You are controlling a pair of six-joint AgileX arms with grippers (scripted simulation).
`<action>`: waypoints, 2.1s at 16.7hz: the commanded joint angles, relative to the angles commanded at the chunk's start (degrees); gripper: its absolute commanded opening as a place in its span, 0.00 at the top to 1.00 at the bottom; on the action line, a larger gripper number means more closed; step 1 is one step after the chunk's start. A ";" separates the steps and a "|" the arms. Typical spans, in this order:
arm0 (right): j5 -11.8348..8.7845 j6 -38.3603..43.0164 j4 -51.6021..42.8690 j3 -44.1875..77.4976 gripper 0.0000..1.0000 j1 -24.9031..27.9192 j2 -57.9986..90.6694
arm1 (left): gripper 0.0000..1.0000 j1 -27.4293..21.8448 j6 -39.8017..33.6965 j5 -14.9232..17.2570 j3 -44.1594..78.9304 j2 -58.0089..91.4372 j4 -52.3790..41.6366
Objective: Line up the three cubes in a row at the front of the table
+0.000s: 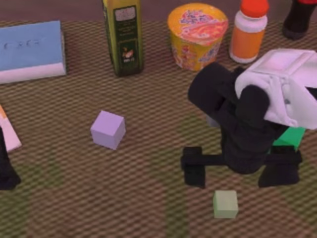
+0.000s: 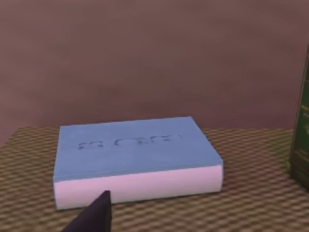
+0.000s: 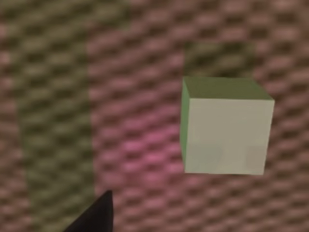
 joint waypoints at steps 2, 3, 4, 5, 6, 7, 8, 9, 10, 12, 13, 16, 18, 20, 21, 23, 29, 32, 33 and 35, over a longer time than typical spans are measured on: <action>0.00 0.00 0.14 -0.14 0.00 -0.27 0.22 | 0.00 0.00 0.00 0.00 0.00 0.00 0.00; 0.01 -0.30 0.49 -0.32 0.00 -0.32 -0.28 | 0.00 -0.18 0.00 0.03 0.57 0.57 -0.42; 0.03 -0.91 1.20 -0.60 0.00 -0.45 -1.30 | 0.00 -0.54 -0.02 0.09 1.74 1.74 -1.29; 0.05 -1.79 2.25 -1.00 0.00 -0.68 -2.85 | 0.00 -1.03 -0.04 0.13 3.51 3.53 -2.56; 0.09 -2.90 3.60 -1.63 0.00 -1.03 -4.92 | 0.00 -1.63 -0.09 0.16 5.89 5.93 -4.18; 0.13 -4.20 5.23 -2.55 0.00 -1.51 -7.51 | 0.00 -2.33 -0.14 0.17 8.85 8.94 -6.11; 0.17 -5.69 7.10 -3.74 0.00 -2.15 -10.60 | 0.00 -3.11 -0.21 0.15 12.31 12.56 -8.33; 0.22 -7.35 9.19 -5.19 0.00 -2.96 -14.17 | 0.00 -3.96 -0.28 0.12 16.20 16.78 -10.80; 0.25 -9.14 11.47 -6.90 0.00 -3.96 -18.17 | 0.00 -4.89 -0.36 0.09 20.42 21.60 -13.51; 0.26 -13.04 16.49 -11.11 0.00 -6.49 -27.28 | 0.00 -6.91 -0.51 0.01 29.60 32.81 -19.52; 0.23 -15.11 19.17 -13.64 0.00 -8.03 -32.24 | 0.00 -8.00 -0.58 -0.02 34.44 39.10 -22.78; 0.04 -21.38 27.31 -22.69 0.00 -13.45 -47.20 | 0.00 -11.44 -0.76 -0.06 49.07 59.45 -33.17; -0.17 -25.62 32.88 -30.22 0.00 -17.74 -57.10 | 0.00 -13.77 -0.87 -0.03 58.62 72.95 -40.22; -0.40 -29.66 38.30 -38.42 0.00 -22.35 -66.27 | 0.00 -16.01 -0.99 0.03 67.56 85.22 -46.90; -0.52 -31.58 40.95 -42.56 0.00 -24.72 -70.55 | 0.00 -17.07 -1.05 0.07 71.82 90.75 -50.00; -0.74 -35.16 46.06 -50.57 0.00 -29.51 -78.55 | 0.00 -19.03 -1.18 0.14 79.90 100.50 -55.55; -1.30 -42.38 57.72 -67.66 0.00 -41.21 -96.39 | 0.00 -22.96 -1.53 0.17 97.86 120.19 -66.10; -1.43 -43.39 59.66 -70.31 0.00 -43.26 -99.05 | 0.00 -23.56 -1.61 0.15 100.78 123.13 -67.64; -1.43 -43.39 59.66 -70.31 0.00 -43.26 -99.05 | 0.00 -23.56 -1.61 0.15 100.78 123.13 -67.64; -1.43 -43.39 59.66 -70.31 0.00 -43.26 -99.05 | 0.00 -23.56 -1.61 0.15 100.78 123.13 -67.64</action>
